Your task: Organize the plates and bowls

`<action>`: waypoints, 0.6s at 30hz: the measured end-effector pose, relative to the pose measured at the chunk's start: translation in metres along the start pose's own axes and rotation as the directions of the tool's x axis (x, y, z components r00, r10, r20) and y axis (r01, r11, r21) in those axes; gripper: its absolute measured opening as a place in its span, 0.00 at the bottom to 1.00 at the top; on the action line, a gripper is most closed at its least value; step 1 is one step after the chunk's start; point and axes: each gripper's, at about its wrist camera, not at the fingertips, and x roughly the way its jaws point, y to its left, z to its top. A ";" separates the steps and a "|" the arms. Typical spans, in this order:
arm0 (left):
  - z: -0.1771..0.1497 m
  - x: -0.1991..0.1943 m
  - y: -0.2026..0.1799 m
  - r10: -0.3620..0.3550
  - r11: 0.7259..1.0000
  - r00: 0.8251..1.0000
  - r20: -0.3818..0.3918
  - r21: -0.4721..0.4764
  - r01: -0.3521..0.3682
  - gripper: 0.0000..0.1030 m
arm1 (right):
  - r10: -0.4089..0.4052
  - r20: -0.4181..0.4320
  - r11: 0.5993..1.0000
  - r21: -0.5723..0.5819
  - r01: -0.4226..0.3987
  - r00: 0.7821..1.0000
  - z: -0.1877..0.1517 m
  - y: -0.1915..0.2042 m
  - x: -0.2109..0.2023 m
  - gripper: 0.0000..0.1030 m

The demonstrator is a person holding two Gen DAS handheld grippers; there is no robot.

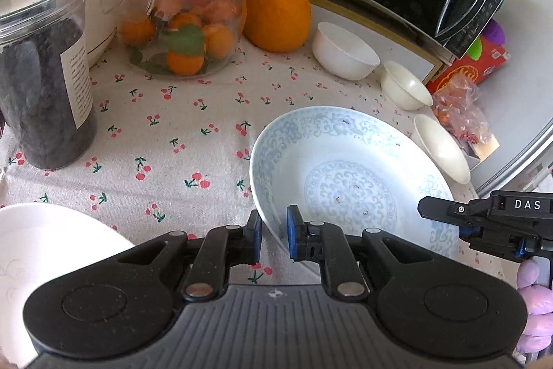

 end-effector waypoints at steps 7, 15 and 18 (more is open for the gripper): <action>0.001 0.001 -0.004 0.017 0.999 1.000 0.011 0.039 -0.017 0.13 | -0.042 -0.031 0.999 0.012 0.042 0.999 -0.007 -0.009 0.017 0.15; -0.002 0.005 -0.007 0.060 0.995 0.998 -0.005 0.083 -0.059 0.13 | -0.088 -0.036 0.995 -0.041 0.086 0.996 -0.008 -0.002 0.023 0.15; -0.001 0.005 -0.009 0.061 0.994 0.998 -0.007 0.088 -0.060 0.13 | -0.082 -0.037 0.996 -0.033 0.081 0.996 -0.007 -0.002 0.023 0.18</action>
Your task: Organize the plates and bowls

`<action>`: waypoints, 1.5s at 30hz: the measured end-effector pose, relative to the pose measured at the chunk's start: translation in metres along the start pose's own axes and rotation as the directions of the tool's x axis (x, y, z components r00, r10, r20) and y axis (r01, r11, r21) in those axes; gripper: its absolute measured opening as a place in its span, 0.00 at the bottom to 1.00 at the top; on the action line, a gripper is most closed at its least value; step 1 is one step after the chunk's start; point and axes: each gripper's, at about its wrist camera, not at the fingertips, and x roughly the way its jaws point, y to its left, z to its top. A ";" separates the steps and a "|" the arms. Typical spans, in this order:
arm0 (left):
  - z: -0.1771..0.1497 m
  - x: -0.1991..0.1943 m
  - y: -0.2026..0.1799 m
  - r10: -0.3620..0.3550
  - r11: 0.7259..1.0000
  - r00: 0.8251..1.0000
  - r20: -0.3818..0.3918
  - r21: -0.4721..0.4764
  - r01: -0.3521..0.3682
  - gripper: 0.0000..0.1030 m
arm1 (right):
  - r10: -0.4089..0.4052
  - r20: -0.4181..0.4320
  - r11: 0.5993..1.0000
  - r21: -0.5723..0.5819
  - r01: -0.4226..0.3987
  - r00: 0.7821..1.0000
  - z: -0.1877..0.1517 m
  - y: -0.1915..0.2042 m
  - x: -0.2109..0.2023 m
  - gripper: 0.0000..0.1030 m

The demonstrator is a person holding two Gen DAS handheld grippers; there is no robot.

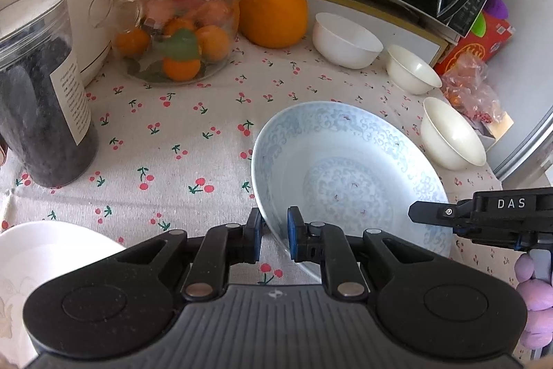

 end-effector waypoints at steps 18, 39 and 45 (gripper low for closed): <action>-0.003 -0.032 -0.014 -0.004 1.000 1.000 0.022 0.028 0.003 0.80 | -0.022 -0.004 0.998 -0.059 0.022 1.000 -0.003 0.021 -0.028 0.74; -0.034 -0.092 -0.021 0.041 0.993 0.997 0.064 0.107 -0.048 0.99 | -0.058 0.040 0.975 -0.213 0.066 0.997 -0.033 0.045 -0.088 0.85; -0.048 -0.104 -0.016 0.036 0.993 0.998 0.053 0.109 -0.042 0.99 | -0.061 0.055 0.953 -0.293 0.074 0.997 -0.042 0.053 -0.096 0.85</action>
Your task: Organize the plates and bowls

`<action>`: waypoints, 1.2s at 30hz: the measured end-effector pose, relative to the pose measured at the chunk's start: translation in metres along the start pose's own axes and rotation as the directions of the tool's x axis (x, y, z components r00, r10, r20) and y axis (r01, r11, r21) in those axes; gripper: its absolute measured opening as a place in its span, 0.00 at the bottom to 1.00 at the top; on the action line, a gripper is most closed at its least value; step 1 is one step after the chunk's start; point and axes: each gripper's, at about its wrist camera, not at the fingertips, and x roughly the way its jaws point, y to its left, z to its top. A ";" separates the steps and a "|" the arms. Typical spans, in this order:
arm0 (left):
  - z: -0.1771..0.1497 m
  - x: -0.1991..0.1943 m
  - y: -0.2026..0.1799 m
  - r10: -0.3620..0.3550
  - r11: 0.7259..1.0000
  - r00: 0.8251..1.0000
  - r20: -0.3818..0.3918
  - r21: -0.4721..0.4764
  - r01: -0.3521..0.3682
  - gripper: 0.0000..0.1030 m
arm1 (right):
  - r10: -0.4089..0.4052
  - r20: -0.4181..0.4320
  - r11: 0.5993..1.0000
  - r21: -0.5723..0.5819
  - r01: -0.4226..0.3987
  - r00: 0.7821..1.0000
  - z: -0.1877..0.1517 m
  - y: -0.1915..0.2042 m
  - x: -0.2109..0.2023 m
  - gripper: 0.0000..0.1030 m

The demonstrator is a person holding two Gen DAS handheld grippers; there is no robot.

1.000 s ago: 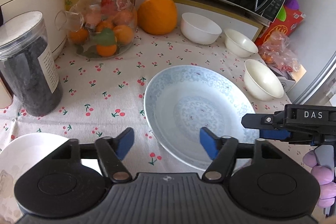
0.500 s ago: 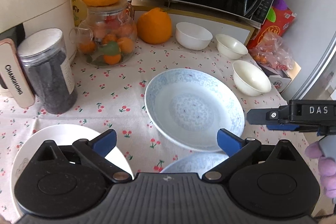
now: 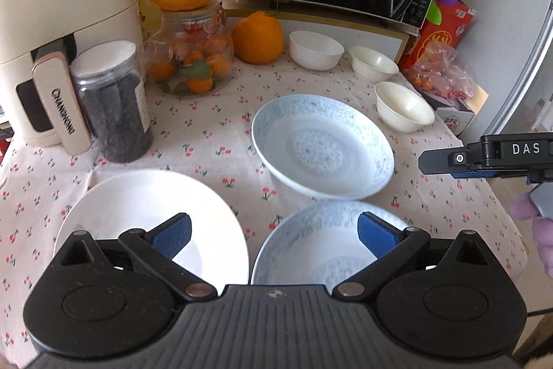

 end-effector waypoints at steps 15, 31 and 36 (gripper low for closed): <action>-0.038 -0.010 0.002 -0.105 0.994 0.992 -0.073 0.018 0.106 0.99 | 0.081 -0.054 0.984 -0.155 -0.088 0.995 -0.042 0.012 -0.001 0.85; -0.055 0.003 -0.002 -0.199 0.980 0.959 -0.202 -0.043 0.194 0.68 | 0.176 -0.136 0.975 -0.112 -0.192 0.975 -0.070 -0.001 0.013 0.85; -0.060 0.011 0.005 -0.227 0.972 0.942 -0.247 -0.115 0.204 0.51 | 0.202 -0.145 0.972 -0.094 -0.216 0.969 -0.075 0.000 0.017 0.84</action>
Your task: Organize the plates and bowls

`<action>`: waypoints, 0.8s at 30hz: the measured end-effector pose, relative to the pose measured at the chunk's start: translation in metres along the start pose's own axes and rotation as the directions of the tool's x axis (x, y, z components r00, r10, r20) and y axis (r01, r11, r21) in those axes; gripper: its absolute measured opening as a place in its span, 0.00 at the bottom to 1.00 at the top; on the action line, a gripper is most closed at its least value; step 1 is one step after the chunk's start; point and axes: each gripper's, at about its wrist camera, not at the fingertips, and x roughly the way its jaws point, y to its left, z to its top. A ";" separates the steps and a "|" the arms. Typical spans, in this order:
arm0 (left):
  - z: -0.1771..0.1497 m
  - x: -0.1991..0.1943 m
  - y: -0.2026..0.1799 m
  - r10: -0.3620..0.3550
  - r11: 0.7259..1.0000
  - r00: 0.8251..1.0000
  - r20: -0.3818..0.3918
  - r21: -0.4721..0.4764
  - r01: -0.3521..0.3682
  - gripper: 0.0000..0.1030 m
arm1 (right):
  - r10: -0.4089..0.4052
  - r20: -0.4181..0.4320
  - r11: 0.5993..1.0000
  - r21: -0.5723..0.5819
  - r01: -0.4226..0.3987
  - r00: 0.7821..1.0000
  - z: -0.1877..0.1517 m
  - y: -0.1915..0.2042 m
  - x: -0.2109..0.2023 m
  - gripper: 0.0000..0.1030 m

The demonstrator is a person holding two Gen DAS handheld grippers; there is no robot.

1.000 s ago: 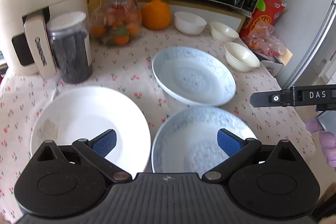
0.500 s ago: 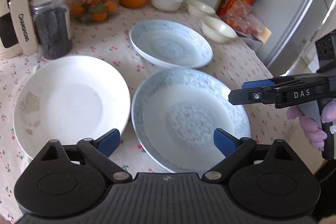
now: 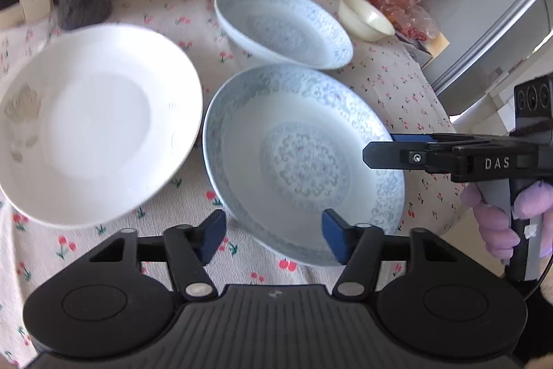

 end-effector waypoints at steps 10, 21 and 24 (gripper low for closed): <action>-0.002 0.002 0.002 -0.010 1.000 1.000 -0.027 -0.020 0.010 0.30 | -0.033 -0.011 0.999 0.009 0.033 0.999 -0.006 -0.002 0.006 0.54; -0.003 -0.005 0.005 0.011 1.000 1.000 -0.009 -0.023 -0.012 0.22 | -0.077 -0.011 0.996 0.037 0.077 0.997 -0.005 -0.011 0.004 0.20; -0.002 -0.007 0.006 0.003 0.999 1.000 -0.004 -0.038 -0.003 0.22 | -0.074 -0.006 0.997 0.031 0.074 0.997 -0.004 -0.009 0.000 0.20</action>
